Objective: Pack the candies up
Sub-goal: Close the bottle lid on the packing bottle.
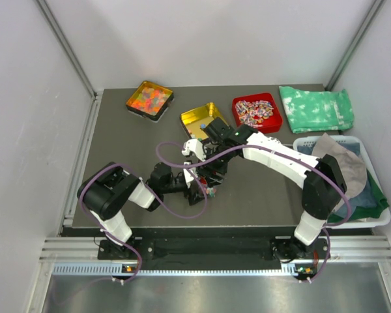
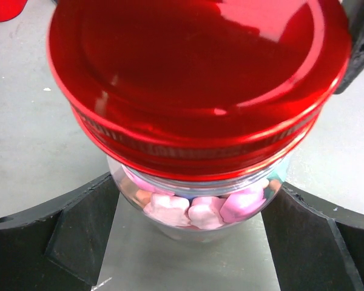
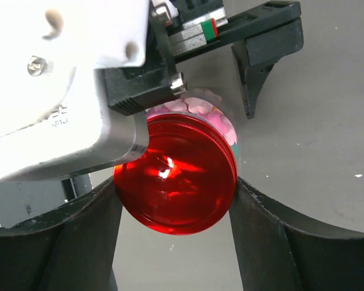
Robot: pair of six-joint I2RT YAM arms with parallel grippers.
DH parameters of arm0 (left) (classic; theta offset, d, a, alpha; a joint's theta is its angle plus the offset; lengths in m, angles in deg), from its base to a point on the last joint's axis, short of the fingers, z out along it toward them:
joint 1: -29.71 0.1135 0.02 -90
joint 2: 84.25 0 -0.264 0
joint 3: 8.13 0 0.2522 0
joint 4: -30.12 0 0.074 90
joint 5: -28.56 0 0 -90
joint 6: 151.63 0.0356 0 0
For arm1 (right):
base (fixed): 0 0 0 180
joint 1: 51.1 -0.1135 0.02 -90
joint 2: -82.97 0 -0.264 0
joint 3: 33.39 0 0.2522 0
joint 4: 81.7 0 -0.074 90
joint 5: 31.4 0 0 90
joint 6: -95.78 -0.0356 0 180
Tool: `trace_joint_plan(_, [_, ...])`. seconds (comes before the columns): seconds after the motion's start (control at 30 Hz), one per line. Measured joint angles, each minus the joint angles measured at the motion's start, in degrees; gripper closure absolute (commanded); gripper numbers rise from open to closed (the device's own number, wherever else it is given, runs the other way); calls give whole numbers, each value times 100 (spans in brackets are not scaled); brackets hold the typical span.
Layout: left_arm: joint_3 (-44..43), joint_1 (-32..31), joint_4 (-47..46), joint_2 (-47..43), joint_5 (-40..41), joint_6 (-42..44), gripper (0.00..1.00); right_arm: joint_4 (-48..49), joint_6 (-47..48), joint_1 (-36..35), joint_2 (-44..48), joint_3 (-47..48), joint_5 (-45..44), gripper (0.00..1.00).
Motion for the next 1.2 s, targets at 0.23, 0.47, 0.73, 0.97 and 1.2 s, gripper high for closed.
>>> trace_joint_plan(0.23, [-33,0,15,0,2,-2,2,20,-48,-15,-28,-2,-136,28])
trace_joint_plan(0.47, [-192,-4,-173,328,-66,-70,1,35,-48,-46,-28,-17,-256,27])
trace_joint_plan(0.73, [-227,-24,-293,551,-63,-162,2,81,-79,-48,-31,-20,-339,27])
trace_joint_plan(0.97, [-227,-42,-787,704,15,-236,2,127,-94,-50,-127,-20,-400,27])
trace_joint_plan(1.2, [-227,-42,-984,763,17,-308,13,140,-94,-50,-140,-20,-448,27])
